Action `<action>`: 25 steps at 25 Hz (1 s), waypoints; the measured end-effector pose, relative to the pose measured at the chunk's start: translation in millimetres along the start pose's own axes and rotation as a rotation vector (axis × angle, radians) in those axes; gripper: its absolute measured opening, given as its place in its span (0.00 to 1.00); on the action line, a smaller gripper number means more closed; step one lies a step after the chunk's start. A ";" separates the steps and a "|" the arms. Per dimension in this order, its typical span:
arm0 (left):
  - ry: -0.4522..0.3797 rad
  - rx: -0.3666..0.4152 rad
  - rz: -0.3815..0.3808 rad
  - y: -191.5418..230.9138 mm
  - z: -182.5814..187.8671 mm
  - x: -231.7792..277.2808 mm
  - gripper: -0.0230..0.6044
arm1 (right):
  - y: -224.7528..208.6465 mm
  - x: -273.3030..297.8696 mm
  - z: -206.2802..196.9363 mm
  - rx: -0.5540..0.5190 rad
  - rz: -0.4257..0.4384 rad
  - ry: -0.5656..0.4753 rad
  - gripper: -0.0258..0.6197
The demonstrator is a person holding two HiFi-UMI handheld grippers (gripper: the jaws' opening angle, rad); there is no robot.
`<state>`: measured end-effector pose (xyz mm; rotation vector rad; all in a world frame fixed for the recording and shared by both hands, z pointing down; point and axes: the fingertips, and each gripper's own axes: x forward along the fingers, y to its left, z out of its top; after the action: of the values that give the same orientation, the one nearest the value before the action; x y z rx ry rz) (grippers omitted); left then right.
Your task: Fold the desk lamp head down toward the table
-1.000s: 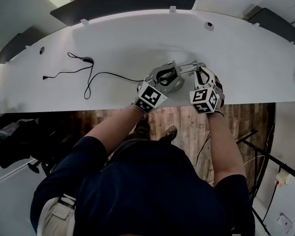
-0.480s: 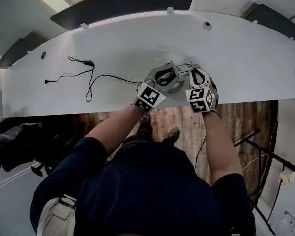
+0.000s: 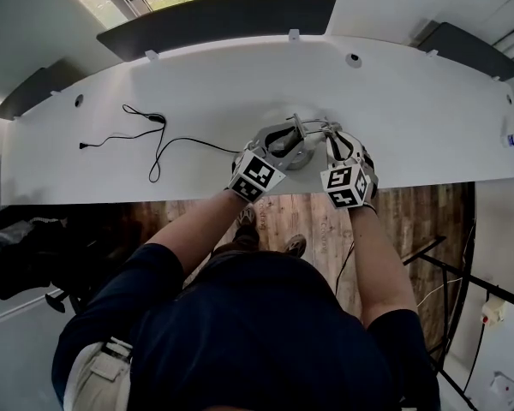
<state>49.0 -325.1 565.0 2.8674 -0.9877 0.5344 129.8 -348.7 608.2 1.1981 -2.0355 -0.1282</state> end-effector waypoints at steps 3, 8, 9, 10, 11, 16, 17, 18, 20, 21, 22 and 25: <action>-0.015 0.024 0.022 -2.0 2.8 -11.1 0.22 | 1.3 -21.6 12.6 0.024 0.001 -0.042 0.15; -0.048 -0.012 0.021 -24.1 18.9 -36.5 0.22 | 14.3 -61.6 29.7 0.120 0.034 -0.101 0.14; -0.057 -0.014 0.015 -29.8 24.6 -42.4 0.22 | 18.7 -69.9 33.9 0.133 0.044 -0.115 0.14; -0.069 -0.015 0.006 -35.9 31.1 -48.8 0.22 | 23.3 -78.3 38.2 0.151 0.054 -0.130 0.14; -0.083 -0.014 -0.004 -42.4 37.9 -55.6 0.22 | 28.0 -86.9 42.4 0.179 0.066 -0.147 0.14; -0.144 -0.003 -0.058 -75.6 68.4 -88.5 0.19 | 42.7 -133.6 58.1 0.364 0.134 -0.237 0.13; -0.155 -0.003 -0.063 -80.0 74.2 -95.0 0.17 | 43.5 -143.3 62.8 0.381 0.139 -0.258 0.12; -0.167 -0.006 -0.067 -83.6 80.0 -101.5 0.15 | 43.6 -153.4 68.5 0.395 0.143 -0.282 0.12; -0.195 -0.014 -0.070 -89.4 91.3 -113.9 0.11 | 42.1 -173.8 80.6 0.419 0.146 -0.330 0.10; -0.210 -0.017 -0.070 -91.9 96.9 -119.3 0.09 | 40.6 -183.2 86.1 0.429 0.147 -0.352 0.09; -0.225 -0.021 -0.070 -94.6 102.0 -124.1 0.07 | 39.2 -191.5 90.9 0.437 0.148 -0.371 0.09; -0.259 -0.040 -0.080 -104.4 113.7 -133.3 0.05 | 39.2 -210.7 99.6 0.446 0.157 -0.412 0.08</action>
<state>49.0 -183.4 418.3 2.9765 -0.8966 0.1372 95.0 -188.9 437.6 1.3522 -2.6068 0.1809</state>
